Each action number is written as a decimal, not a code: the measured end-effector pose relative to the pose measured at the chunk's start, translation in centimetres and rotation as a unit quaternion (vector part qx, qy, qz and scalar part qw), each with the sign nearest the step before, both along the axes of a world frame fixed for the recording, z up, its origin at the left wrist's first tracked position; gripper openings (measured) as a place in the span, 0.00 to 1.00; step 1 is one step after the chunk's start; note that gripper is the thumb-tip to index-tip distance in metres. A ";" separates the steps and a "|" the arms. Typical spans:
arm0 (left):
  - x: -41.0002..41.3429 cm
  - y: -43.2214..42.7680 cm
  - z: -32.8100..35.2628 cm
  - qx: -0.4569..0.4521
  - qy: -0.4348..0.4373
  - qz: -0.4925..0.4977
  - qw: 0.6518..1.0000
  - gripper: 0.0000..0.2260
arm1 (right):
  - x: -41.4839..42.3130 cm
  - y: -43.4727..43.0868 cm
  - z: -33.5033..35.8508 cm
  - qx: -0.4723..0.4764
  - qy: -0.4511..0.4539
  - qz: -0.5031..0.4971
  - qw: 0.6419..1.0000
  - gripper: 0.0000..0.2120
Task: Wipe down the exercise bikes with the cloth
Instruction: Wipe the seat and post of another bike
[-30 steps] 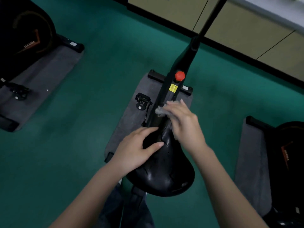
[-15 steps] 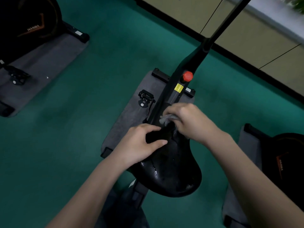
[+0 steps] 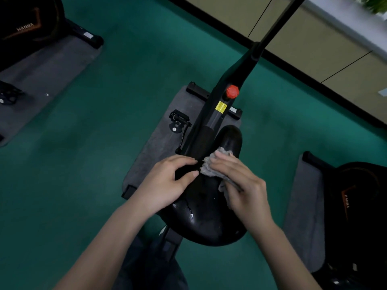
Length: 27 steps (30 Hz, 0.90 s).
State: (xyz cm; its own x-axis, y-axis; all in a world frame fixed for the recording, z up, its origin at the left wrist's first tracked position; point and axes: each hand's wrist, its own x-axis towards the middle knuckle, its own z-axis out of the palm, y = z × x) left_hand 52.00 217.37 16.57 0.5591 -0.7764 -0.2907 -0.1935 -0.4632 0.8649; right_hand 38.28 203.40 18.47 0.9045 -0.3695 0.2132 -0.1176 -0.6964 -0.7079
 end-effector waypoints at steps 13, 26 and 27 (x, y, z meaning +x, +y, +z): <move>0.0 -0.1 0.1 0.003 0.024 0.007 1.000 0.11 | 0.2 -0.6 0.0 0.093 -0.073 -0.231 0.966 0.16; 0.4 -1.1 0.0 -0.011 0.016 -0.016 1.000 0.15 | 3.1 -4.4 -0.7 0.186 -0.033 -0.358 0.914 0.12; 0.4 -1.2 0.0 -0.011 0.006 -0.028 1.000 0.18 | 3.5 -4.5 -1.1 0.188 -0.021 -0.350 0.917 0.12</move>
